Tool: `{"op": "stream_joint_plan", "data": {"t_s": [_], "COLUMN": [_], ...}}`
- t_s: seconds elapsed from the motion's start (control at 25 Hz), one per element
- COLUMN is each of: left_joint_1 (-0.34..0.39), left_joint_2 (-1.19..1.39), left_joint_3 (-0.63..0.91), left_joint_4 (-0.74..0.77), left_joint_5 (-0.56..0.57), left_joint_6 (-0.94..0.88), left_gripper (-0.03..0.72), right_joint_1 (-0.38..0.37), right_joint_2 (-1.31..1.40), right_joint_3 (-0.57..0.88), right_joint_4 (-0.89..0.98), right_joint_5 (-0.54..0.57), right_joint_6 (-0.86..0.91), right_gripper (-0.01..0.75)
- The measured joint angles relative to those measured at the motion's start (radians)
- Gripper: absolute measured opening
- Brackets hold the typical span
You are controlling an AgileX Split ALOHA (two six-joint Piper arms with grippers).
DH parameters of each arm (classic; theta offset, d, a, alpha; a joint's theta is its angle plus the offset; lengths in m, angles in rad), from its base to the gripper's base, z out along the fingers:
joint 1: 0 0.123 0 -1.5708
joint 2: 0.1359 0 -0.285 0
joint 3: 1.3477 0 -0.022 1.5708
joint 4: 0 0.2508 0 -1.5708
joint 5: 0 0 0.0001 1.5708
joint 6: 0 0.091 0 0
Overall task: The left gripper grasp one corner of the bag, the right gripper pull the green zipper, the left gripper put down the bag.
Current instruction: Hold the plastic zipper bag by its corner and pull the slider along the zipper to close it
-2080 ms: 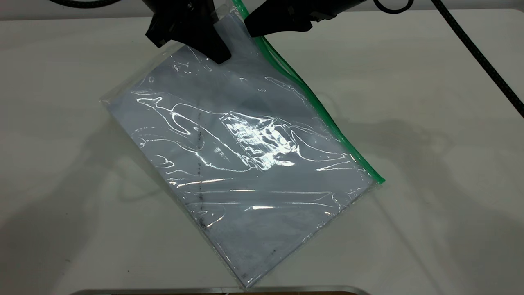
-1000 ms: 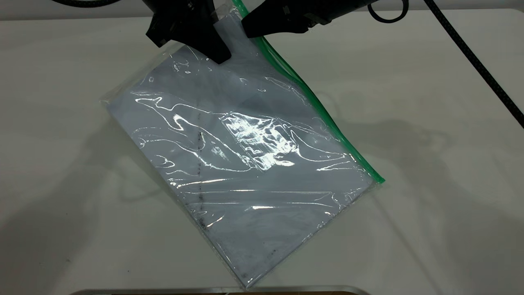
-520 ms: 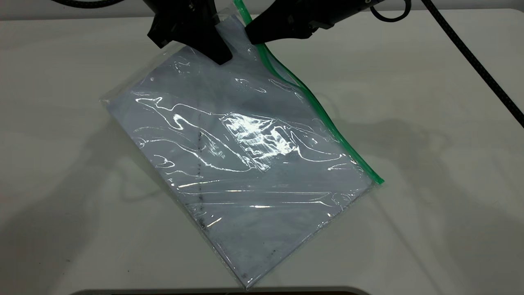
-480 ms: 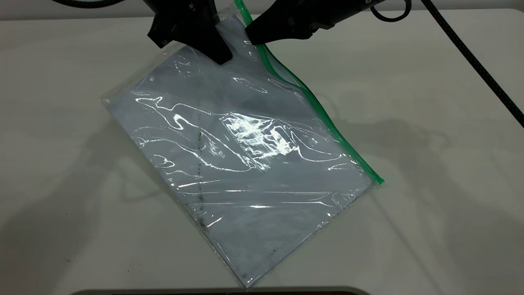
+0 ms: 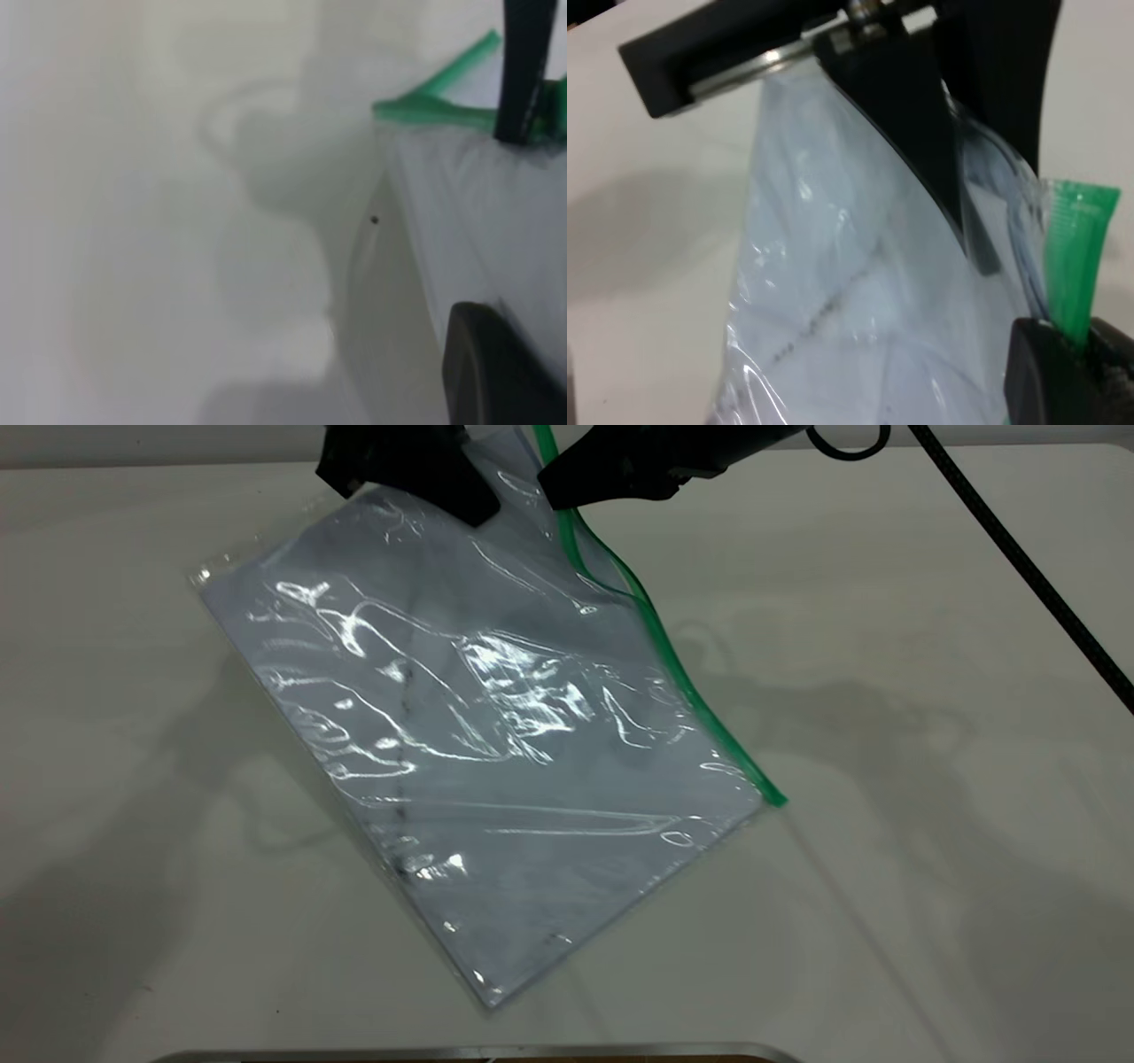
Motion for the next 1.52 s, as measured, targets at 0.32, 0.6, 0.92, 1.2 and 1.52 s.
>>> {"op": "stream_joint_plan", "data": {"t_s": [0.32, 0.6, 0.92, 1.2, 1.52], "left_joint_1": [0.045, 0.082, 0.1, 0.113, 0.136], "left_joint_2": [-0.02, -0.026, -0.026, -0.026, -0.026], "left_joint_3": [0.001, 0.003, 0.003, 0.01, 0.018], "left_joint_4": [-0.099, -0.168, -0.203, -0.272, -0.323], "left_joint_5": [0.027, 0.057, 0.079, 0.078, 0.094], "left_joint_6": [0.047, 0.1, 0.115, 0.176, 0.209], "left_gripper": [0.053, 0.053, 0.053, 0.052, 0.052], "right_joint_1": [0.007, 0.008, 0.016, 0.016, 0.017], "right_joint_2": [-0.009, -0.012, -0.016, 0.012, 0.022], "right_joint_3": [-0.003, -0.01, -0.011, -0.018, -0.025], "right_joint_4": [0.022, 0.04, 0.06, 0.096, 0.114], "right_joint_5": [-0.025, -0.027, -0.06, -0.064, -0.064], "right_joint_6": [0.0, -0.001, -0.002, 0.001, 0.006], "right_gripper": [0.036, 0.036, 0.036, 0.036, 0.036]}}
